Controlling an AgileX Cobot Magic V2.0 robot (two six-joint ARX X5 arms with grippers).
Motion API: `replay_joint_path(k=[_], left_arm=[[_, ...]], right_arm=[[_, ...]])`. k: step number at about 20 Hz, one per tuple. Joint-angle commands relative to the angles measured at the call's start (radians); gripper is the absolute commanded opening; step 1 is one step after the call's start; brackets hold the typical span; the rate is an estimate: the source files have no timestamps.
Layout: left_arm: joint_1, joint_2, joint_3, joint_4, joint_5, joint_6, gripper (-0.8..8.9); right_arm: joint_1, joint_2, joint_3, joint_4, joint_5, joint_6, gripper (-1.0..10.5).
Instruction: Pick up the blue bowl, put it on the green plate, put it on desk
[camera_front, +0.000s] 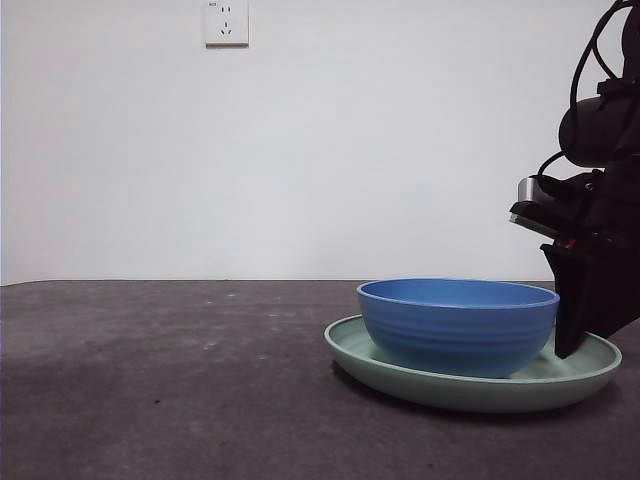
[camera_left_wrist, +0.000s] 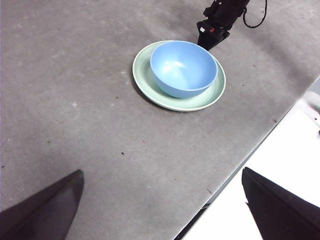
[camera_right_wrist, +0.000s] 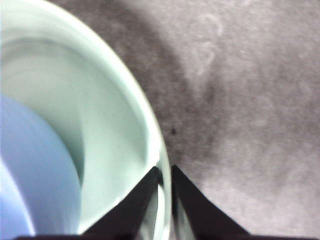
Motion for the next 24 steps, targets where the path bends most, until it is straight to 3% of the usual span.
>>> replay_joint_path(k=[1,6,15,19,24], left_arm=[[-0.006,0.006,0.01,0.008,-0.003,-0.003,5.0],[-0.006,0.006,0.01,0.008,-0.003,-0.003,5.0],[-0.006,0.006,0.01,0.008,-0.003,0.002,5.0],[-0.006,0.006,0.01,0.011,-0.003,0.009,5.0],[-0.006,0.006,0.01,0.026,-0.003,0.012,5.0]], right_arm=[[0.004,0.018,0.009,0.007,0.009,0.008,0.1],[0.001,0.011,0.047,-0.056,0.008,0.011,0.1],[0.01,0.003,0.115,-0.097,-0.127,0.039,0.1],[0.04,0.003,0.115,-0.082,-0.138,0.075,0.1],[0.146,0.003,0.115,-0.009,-0.149,0.168,0.1]])
